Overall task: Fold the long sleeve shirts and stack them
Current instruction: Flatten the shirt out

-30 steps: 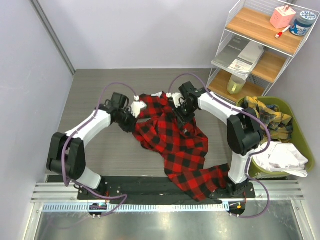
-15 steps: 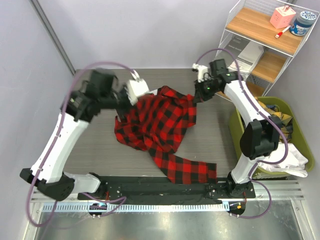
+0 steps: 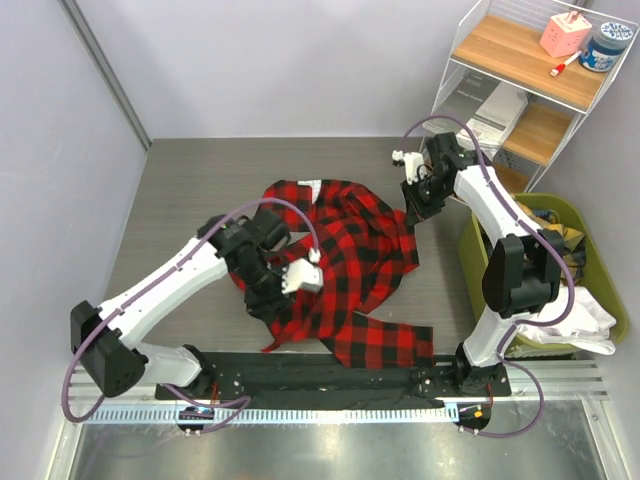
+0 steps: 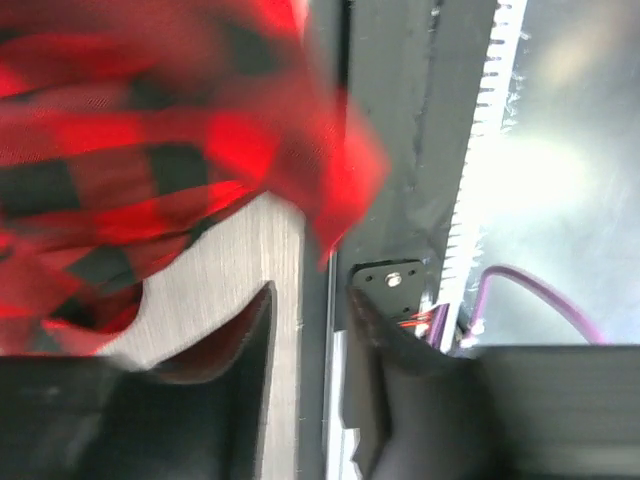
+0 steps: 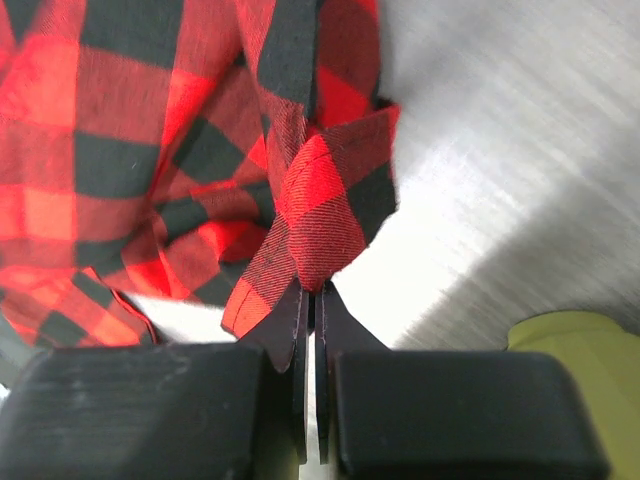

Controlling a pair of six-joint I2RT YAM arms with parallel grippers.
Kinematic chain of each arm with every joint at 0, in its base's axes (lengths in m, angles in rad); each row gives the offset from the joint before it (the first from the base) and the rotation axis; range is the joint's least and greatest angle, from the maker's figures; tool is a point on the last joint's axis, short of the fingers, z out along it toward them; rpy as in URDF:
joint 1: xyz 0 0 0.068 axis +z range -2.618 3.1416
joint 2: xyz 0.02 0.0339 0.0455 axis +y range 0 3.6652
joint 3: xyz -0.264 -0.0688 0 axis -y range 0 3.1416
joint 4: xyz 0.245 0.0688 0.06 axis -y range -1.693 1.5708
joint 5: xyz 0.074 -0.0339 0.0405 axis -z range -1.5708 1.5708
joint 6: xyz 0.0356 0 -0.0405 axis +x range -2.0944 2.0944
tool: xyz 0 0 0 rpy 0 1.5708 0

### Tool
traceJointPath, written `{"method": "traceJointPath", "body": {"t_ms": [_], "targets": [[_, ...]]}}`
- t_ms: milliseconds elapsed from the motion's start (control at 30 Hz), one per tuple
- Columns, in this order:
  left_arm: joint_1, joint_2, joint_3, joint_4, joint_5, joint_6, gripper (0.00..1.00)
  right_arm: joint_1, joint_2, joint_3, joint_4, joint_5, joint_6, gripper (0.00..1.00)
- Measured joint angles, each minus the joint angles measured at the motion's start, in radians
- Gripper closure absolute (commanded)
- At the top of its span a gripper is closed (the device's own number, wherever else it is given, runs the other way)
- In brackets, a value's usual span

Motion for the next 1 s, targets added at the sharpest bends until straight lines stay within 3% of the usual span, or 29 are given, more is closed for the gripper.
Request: {"method": "traceJointPath", "body": {"t_ms": [33, 200, 267, 367, 467, 567, 733, 1000], "targets": [[0.023, -0.008, 0.006, -0.006, 0.005, 0.014, 0.44, 0.000, -0.002, -0.009, -0.002, 0.000, -0.010, 0.99], [0.362, 0.044, 0.144, -0.012, 0.060, 0.022, 0.37, 0.001, -0.014, -0.118, -0.048, 0.007, -0.077, 0.99], [0.464, 0.112, 0.198, 0.027, 0.058, -0.014, 0.32, 0.001, -0.015, -0.153, -0.067, 0.021, -0.094, 0.93], [0.525, 0.224, 0.224, 0.127, 0.035, -0.090, 0.27, 0.001, -0.015, -0.169, -0.091, 0.043, -0.109, 0.35], [0.526, 0.362, 0.231, 0.199, 0.023, -0.169, 0.22, 0.001, -0.015, -0.146, -0.114, 0.061, -0.118, 0.14], [0.525, 0.472, 0.236, 0.238, 0.026, -0.239, 0.19, 0.001, -0.005, -0.068, -0.146, 0.061, -0.113, 0.06], [0.525, 0.516, 0.224, 0.295, 0.037, -0.344, 0.19, 0.004, 0.082, 0.167, -0.152, 0.007, -0.068, 0.04], [0.525, 0.525, 0.148, 0.363, 0.084, -0.423, 0.26, 0.077, 0.393, 0.519, -0.086, -0.032, 0.031, 0.01]]}}
